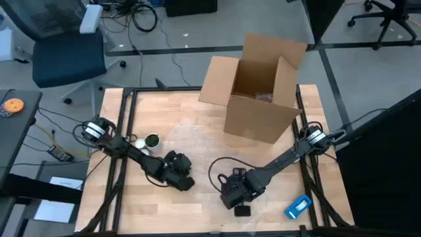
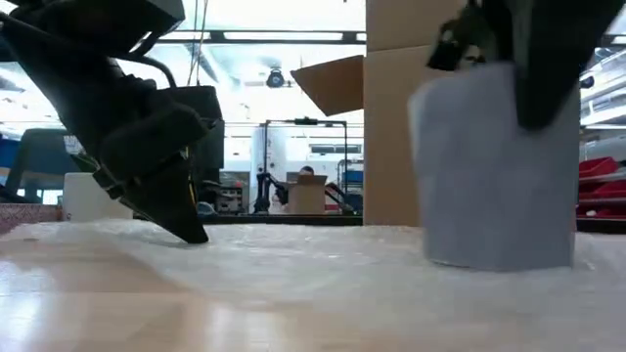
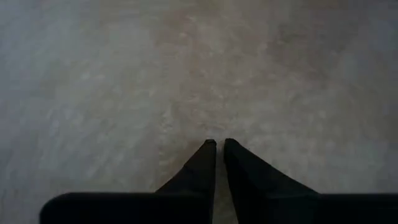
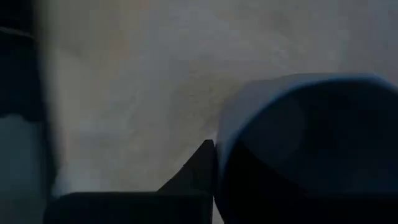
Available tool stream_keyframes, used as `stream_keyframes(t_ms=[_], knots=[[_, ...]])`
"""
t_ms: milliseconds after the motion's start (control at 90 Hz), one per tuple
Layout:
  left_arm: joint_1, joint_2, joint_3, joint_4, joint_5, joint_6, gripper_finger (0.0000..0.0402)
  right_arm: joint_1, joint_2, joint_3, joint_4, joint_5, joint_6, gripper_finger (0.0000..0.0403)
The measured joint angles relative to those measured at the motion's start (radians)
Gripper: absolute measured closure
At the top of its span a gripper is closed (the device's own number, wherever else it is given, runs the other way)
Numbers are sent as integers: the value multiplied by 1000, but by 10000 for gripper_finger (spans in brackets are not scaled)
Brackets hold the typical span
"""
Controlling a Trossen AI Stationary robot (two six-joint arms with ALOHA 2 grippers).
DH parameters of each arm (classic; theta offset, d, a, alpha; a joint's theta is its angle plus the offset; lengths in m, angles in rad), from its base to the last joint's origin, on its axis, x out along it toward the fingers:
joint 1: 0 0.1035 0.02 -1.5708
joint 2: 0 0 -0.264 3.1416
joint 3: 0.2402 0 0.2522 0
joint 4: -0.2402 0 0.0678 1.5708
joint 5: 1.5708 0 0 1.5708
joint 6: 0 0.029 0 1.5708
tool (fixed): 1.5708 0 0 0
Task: Wrap mug
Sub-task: Wrap the purple mug with the bubble wrap
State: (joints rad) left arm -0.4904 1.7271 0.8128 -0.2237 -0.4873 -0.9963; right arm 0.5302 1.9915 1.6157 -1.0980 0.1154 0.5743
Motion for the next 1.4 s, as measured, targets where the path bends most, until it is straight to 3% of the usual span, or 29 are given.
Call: stream_keyframes(t_ms=[133, 356, 533, 733, 878, 1067, 1400], knots=[[-9, -2, 6, 2, 83, 1, 381, -30, 0, 0, -94, 46, 1, 402], [-32, -4, 4, 49, 135, 5, 381, -75, -5, -2, -208, 79, 14, 402], [-41, -23, 15, 33, 208, 84, 381, -86, -18, 52, -214, 90, 175, 402], [-32, -30, 51, 28, 110, 162, 381, -61, -19, 114, 8, 139, 411, 402], [-17, -30, 76, 11, 46, 250, 381, -58, -16, 114, 129, 112, 517, 402], [-18, -31, 86, -24, 34, 447, 381, -74, -14, 100, 153, 94, 602, 403], [-1, -32, 86, -161, 9, 464, 380, -119, -14, 101, 192, 105, 633, 403]])
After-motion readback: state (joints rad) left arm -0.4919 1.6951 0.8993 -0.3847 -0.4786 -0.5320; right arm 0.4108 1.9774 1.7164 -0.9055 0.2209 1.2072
